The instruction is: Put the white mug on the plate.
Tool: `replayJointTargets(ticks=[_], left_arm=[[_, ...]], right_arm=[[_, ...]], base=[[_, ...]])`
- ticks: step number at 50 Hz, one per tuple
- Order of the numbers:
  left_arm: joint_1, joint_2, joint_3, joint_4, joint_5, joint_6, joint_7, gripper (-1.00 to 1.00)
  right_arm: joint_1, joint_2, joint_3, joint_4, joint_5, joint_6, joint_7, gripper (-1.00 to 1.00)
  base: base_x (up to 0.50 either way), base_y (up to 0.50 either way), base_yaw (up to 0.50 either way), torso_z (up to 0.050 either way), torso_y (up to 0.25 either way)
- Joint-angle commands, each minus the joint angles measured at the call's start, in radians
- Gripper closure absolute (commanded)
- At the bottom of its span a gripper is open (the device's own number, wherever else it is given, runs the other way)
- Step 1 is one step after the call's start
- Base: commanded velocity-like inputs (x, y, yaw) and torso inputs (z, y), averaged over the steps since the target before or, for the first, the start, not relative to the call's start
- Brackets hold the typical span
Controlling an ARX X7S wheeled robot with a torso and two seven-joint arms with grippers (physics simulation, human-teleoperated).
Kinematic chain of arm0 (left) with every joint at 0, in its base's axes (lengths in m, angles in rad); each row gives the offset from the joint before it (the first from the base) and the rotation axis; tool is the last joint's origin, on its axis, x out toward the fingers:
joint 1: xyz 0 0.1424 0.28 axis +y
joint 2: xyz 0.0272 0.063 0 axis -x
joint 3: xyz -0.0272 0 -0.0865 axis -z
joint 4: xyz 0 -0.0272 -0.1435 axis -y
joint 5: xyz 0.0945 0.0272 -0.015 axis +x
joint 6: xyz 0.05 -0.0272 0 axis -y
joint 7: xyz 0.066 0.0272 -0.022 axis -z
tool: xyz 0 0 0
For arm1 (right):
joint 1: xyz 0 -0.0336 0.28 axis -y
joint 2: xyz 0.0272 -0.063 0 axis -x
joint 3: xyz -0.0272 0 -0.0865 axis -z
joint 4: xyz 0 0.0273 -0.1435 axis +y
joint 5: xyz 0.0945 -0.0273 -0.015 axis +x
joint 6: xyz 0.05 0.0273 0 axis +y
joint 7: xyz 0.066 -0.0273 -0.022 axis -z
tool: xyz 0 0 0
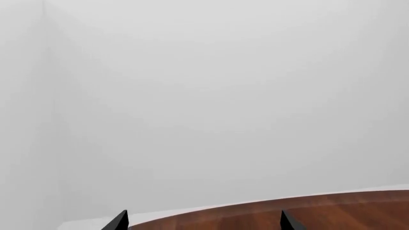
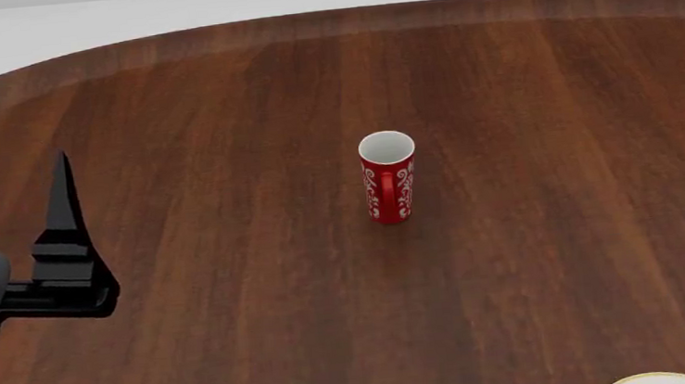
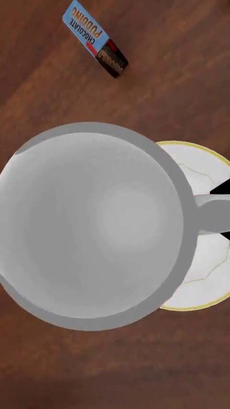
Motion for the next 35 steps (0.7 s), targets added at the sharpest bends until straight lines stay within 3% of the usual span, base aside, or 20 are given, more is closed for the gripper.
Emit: replayJointTargets(ticks=[1,35], left_arm=[[0.0,-0.001,0.0,-0.007,-0.004,0.006,0.001,-1.0],[0.007,-0.003,0.005,-0.033,-0.003,0.03,0.0,-1.0]], right_arm=[[0.003,-0.01,-0.008,0.015,-0.023,0.004,-0.014,1.0],[0.008,-0.052,-0.053,0.074,-0.065,0.005,-0.046,1.0]], base=[[0.0,0.0,0.0,0.0,0.0],[0.0,0.0,0.0,0.0,0.0]])
